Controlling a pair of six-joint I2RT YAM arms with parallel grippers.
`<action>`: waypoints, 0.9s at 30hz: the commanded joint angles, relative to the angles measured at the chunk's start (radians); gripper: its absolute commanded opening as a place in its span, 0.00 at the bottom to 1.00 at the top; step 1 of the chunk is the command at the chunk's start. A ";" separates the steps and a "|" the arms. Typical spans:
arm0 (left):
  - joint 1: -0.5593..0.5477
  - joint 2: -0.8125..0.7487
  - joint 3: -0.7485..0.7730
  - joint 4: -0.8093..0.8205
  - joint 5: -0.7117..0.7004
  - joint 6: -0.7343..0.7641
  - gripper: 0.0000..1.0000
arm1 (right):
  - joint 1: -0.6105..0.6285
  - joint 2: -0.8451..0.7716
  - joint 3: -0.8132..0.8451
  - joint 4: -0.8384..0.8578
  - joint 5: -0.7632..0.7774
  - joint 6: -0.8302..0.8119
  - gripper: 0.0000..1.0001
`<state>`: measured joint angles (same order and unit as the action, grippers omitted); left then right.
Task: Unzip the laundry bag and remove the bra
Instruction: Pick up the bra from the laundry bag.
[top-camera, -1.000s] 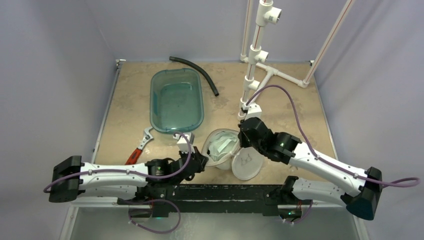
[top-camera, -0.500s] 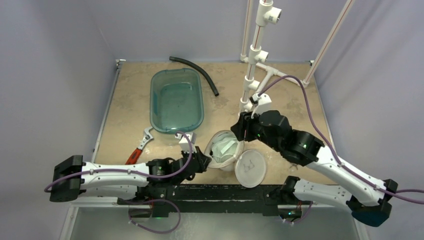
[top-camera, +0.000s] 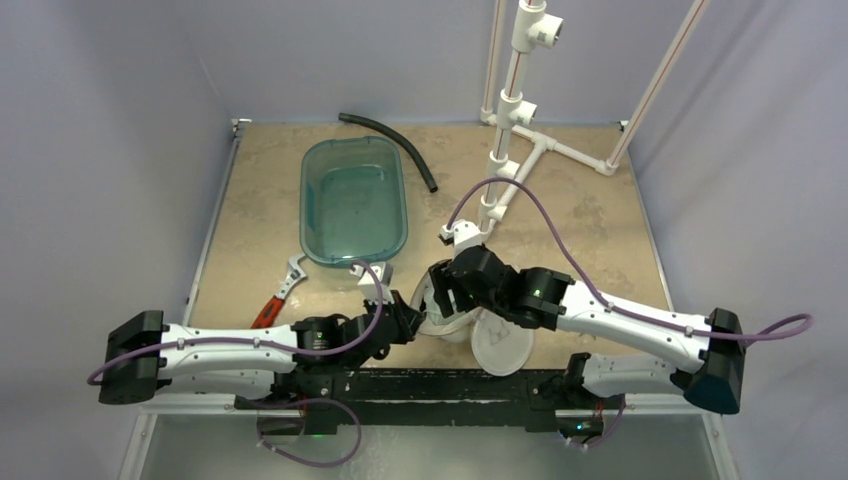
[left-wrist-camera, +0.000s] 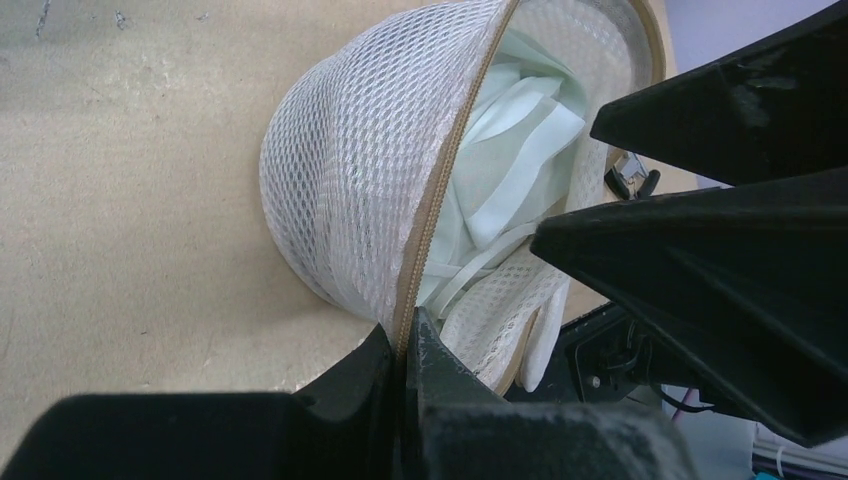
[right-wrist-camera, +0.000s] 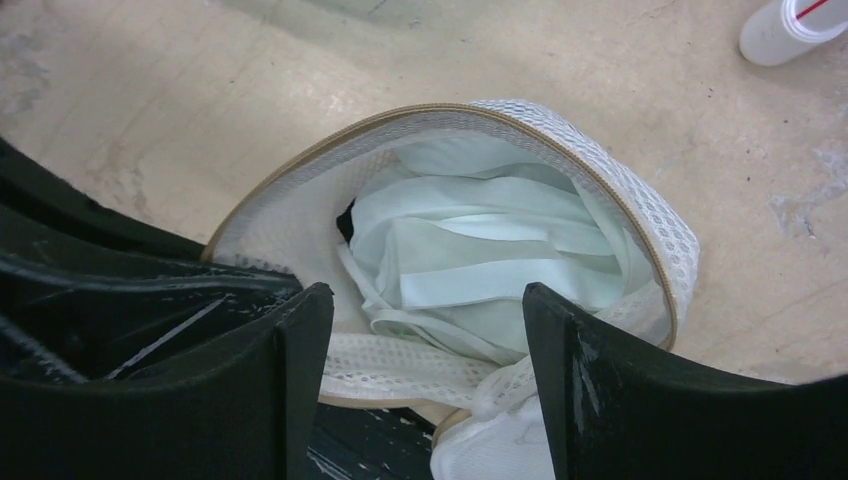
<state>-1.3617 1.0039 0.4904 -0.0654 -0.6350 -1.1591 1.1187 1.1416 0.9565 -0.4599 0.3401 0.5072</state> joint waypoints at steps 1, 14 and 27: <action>0.004 -0.027 0.030 0.012 -0.011 -0.004 0.00 | -0.001 0.024 -0.013 0.015 0.080 0.032 0.75; 0.003 -0.008 0.027 0.037 0.013 -0.001 0.00 | -0.001 0.135 -0.054 0.055 0.084 0.048 0.84; 0.004 -0.031 0.011 0.042 0.017 -0.008 0.00 | -0.001 0.144 -0.051 -0.007 0.148 0.076 0.29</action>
<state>-1.3617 0.9928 0.4904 -0.0662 -0.6201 -1.1599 1.1183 1.3018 0.9066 -0.4240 0.4473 0.5606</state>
